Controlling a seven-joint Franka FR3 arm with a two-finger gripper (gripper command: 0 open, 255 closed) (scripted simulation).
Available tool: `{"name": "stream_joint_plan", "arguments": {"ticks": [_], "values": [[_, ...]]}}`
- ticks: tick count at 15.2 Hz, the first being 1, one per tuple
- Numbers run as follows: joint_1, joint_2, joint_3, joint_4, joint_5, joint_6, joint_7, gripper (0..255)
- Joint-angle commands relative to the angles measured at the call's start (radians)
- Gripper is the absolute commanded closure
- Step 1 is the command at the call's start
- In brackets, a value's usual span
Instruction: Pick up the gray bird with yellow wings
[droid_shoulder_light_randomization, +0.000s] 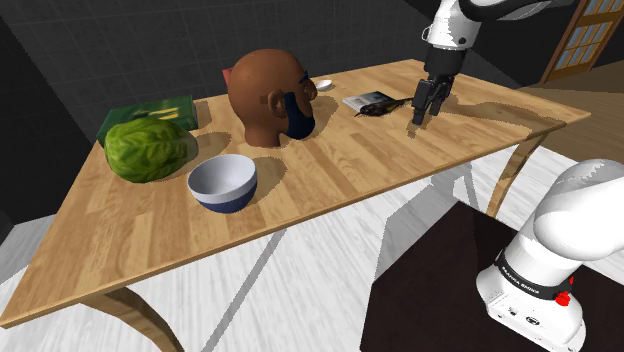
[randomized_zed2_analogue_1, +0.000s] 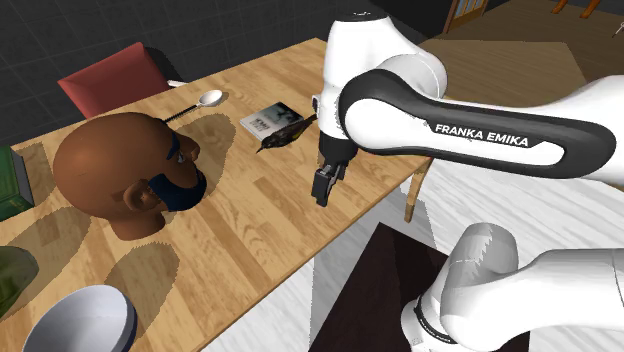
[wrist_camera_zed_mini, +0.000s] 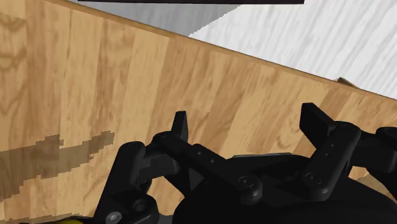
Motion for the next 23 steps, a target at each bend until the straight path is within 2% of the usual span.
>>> {"name": "stream_joint_plan", "arguments": {"ticks": [1, 8, 13, 18, 23], "values": [[0.0, 0.0, 0.0, 0.0, 0.0, 0.0, 0.0, 0], [0.012, 0.114, -0.176, 0.01, -0.103, 0.133, -0.361, 0], [0.043, 0.254, -0.3, 0.079, -0.128, 0.228, -0.62, 0], [0.089, 0.43, -0.415, 0.195, -0.089, 0.305, -0.89, 0], [0.126, 0.639, -0.504, 0.356, 0.025, 0.344, -1.178, 0]]}}
